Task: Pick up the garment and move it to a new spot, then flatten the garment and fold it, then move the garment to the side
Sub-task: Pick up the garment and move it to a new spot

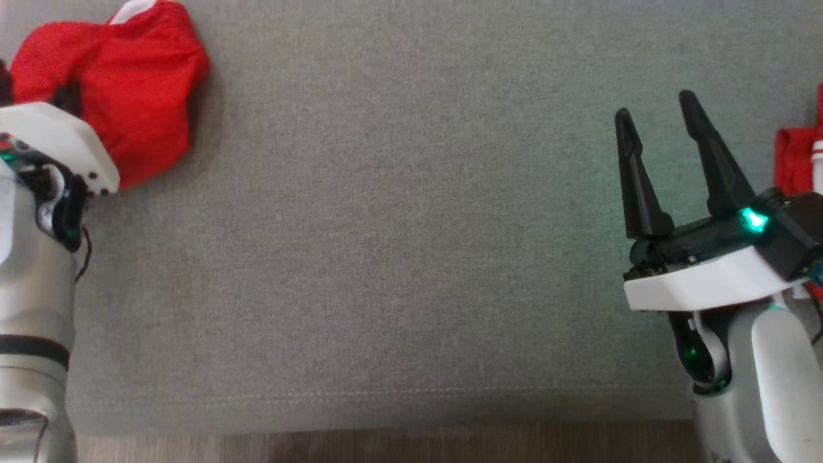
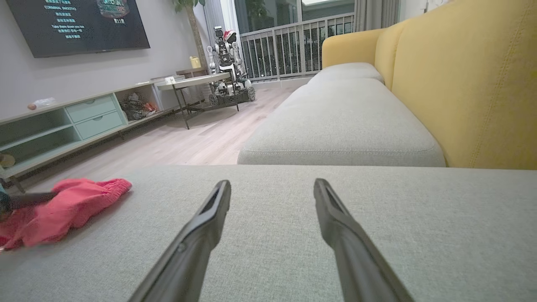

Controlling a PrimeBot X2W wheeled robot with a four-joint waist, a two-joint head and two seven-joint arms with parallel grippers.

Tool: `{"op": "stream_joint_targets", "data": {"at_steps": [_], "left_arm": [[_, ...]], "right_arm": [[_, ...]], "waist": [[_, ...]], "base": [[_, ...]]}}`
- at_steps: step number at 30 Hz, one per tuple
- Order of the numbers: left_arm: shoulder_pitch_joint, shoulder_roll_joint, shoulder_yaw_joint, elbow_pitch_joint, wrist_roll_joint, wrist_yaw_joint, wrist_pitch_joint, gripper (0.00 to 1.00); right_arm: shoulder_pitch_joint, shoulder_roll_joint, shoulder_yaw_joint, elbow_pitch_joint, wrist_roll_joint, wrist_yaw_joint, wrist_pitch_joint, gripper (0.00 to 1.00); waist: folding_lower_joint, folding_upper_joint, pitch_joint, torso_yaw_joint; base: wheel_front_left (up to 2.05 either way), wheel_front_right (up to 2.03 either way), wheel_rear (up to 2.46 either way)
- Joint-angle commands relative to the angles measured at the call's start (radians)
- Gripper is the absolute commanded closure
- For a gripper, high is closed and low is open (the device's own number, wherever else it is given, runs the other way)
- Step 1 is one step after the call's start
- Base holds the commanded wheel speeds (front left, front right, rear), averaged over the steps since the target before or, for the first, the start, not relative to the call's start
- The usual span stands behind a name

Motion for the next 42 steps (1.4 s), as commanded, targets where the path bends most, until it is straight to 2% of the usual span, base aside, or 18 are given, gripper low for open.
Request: {"op": "stream_joint_targets", "data": {"at_steps": [1, 5, 10, 11, 17, 25, 28, 32, 34, 35, 38, 42], "left_arm": [[-0.033, 0.052, 0.041, -0.045, -0.016, 0.003, -0.055, 1.00], [-0.026, 0.009, 0.065, -0.091, -0.056, -0.003, -0.195, 1.00], [0.018, -0.067, 0.031, -0.207, -0.093, -0.019, -0.230, 1.00], [0.018, -0.067, 0.031, -0.207, -0.093, -0.019, -0.230, 1.00], [0.107, -0.143, -0.061, -0.392, -0.130, -0.024, -0.169, 1.00], [0.235, -0.232, -0.175, -0.650, -0.204, -0.020, -0.050, 1.00], [0.269, -0.242, -0.227, -0.683, -0.181, 0.004, -0.037, 1.00], [0.306, -0.252, -0.289, -0.643, -0.177, 0.024, -0.042, 1.00], [0.314, -0.254, -0.310, -0.593, -0.162, 0.038, -0.062, 0.19], [0.317, -0.255, -0.316, -0.567, -0.158, 0.045, -0.075, 0.00], [0.315, -0.256, -0.316, -0.504, -0.164, 0.059, -0.119, 0.00], [0.317, -0.252, -0.289, -0.469, -0.186, 0.055, -0.197, 0.00]], "right_arm": [[-0.005, 0.001, 0.018, -0.024, 0.010, 0.000, -0.012, 0.00], [0.006, 0.001, 0.013, 0.014, 0.029, 0.000, -0.031, 0.00], [0.020, 0.001, 0.011, 0.069, 0.057, 0.000, -0.053, 0.00], [0.020, 0.001, 0.011, 0.069, 0.057, 0.000, -0.053, 0.00], [0.024, 0.001, 0.016, 0.098, 0.077, 0.000, -0.068, 0.00], [0.003, 0.001, 0.012, 0.091, 0.099, 0.000, -0.082, 0.00], [-0.001, 0.001, 0.013, 0.086, 0.109, 0.000, -0.089, 0.00], [-0.001, 0.001, 0.021, 0.087, 0.121, 0.000, -0.099, 0.00], [0.000, 0.001, 0.029, 0.094, 0.125, 0.000, -0.103, 0.00], [0.001, 0.001, 0.032, 0.096, 0.127, 0.000, -0.105, 0.00], [0.005, 0.001, 0.033, 0.102, 0.127, 0.000, -0.111, 0.00], [0.016, 0.001, 0.028, 0.111, 0.126, 0.000, -0.115, 0.00]], "waist": [[-0.0001, 0.0000, -0.031, -0.002], [-0.0001, 0.0000, -0.110, -0.010], [-0.0001, 0.0000, -0.220, -0.049], [-0.0001, 0.0000, -0.220, -0.049], [-0.0001, 0.0000, -0.296, -0.143], [-0.0001, 0.0000, -0.289, -0.297], [-0.0001, 0.0000, -0.274, -0.343], [-0.0001, 0.0000, -0.258, -0.388], [-0.0001, 0.0000, -0.254, -0.404], [-0.0001, 0.0000, -0.252, -0.409], [-0.0001, 0.0000, -0.254, -0.412], [-0.0001, 0.0000, -0.277, -0.389]], "base": [[0.00, 0.00, 0.00], [0.00, 0.00, 0.00], [0.00, 0.00, 0.00], [0.00, 0.00, 0.00], [0.00, 0.00, 0.00], [0.00, 0.00, 0.00], [0.00, 0.00, 0.00], [0.00, 0.00, 0.00], [0.00, 0.00, 0.00], [0.00, 0.00, 0.00], [0.00, 0.00, 0.00], [0.00, 0.00, 0.00]]}}
